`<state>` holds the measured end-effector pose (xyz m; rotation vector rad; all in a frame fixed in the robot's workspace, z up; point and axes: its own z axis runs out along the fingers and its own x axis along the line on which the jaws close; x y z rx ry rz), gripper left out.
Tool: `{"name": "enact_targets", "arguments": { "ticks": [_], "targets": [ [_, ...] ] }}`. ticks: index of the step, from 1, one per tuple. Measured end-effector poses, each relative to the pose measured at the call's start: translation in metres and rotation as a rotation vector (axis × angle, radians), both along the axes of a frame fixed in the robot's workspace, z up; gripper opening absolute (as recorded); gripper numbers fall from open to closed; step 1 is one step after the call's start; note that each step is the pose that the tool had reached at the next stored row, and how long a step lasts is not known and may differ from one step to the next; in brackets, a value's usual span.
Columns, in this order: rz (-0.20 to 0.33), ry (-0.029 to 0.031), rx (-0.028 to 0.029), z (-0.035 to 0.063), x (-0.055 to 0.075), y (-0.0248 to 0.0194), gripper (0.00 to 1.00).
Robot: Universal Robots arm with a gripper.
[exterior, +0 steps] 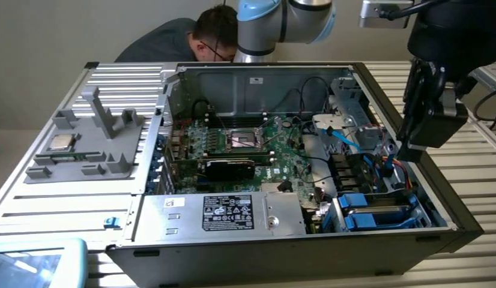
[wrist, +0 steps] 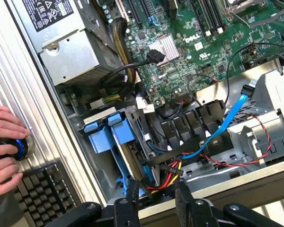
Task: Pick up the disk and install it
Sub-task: 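Insert the first disk wire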
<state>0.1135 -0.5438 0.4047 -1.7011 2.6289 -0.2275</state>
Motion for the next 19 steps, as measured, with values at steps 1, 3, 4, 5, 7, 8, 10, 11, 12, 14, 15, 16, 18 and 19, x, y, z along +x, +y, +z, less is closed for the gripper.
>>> {"name": "enact_targets", "arguments": {
  "ticks": [1,3,4,5,7,8,10,11,12,14,15,16,18,19],
  "targets": [
    [0.000,0.0005,0.0079,0.0000,0.000,-0.0024,0.44],
    [0.000,0.0021,0.0252,0.0000,0.000,-0.0072,0.44],
    [0.000,0.0030,0.0338,0.0000,0.000,-0.0091,0.44],
    [0.000,0.0039,0.0424,0.0001,0.000,-0.0108,0.44],
    [0.000,0.0044,0.0610,-0.0001,0.000,-0.0133,0.44],
    [0.001,0.0047,0.0691,0.0001,0.000,-0.0143,0.44],
    [0.002,0.0052,0.0817,0.0000,0.000,-0.0163,0.44],
    [0.003,0.0054,0.0845,0.0001,0.000,-0.0174,0.44],
    [0.004,0.0055,0.0857,0.0000,0.000,-0.0183,0.44],
    [0.009,0.0086,0.0854,0.0000,0.000,-0.0196,0.44],
    [0.010,0.0096,0.0872,-0.0002,0.001,-0.0209,0.44],
    [0.009,0.0105,0.0901,-0.0002,0.001,-0.0225,0.44],
    [0.009,0.0143,0.0969,-0.0001,0.002,-0.0258,0.44],
    [0.009,0.0167,0.0997,-0.0002,0.003,-0.0273,0.44]
  ]
}}
